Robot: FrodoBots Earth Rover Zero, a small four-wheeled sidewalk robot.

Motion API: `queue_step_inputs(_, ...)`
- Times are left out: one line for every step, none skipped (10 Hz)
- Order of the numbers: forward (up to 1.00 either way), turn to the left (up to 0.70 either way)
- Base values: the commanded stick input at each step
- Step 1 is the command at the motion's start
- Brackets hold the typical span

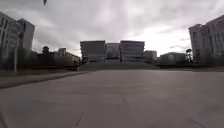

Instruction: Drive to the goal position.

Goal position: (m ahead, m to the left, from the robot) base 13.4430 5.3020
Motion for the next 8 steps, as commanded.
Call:
queue_step_inputs(1.00, 0.00)
queue_step_inputs(1.00, 0.00)
queue_step_inputs(1.00, 0.00)
queue_step_inputs(1.00, 0.00)
queue_step_inputs(1.00, 0.00)
queue_step_inputs(1.00, 0.00)
queue_step_inputs(1.00, 0.00)
queue_step_inputs(1.00, 0.00)
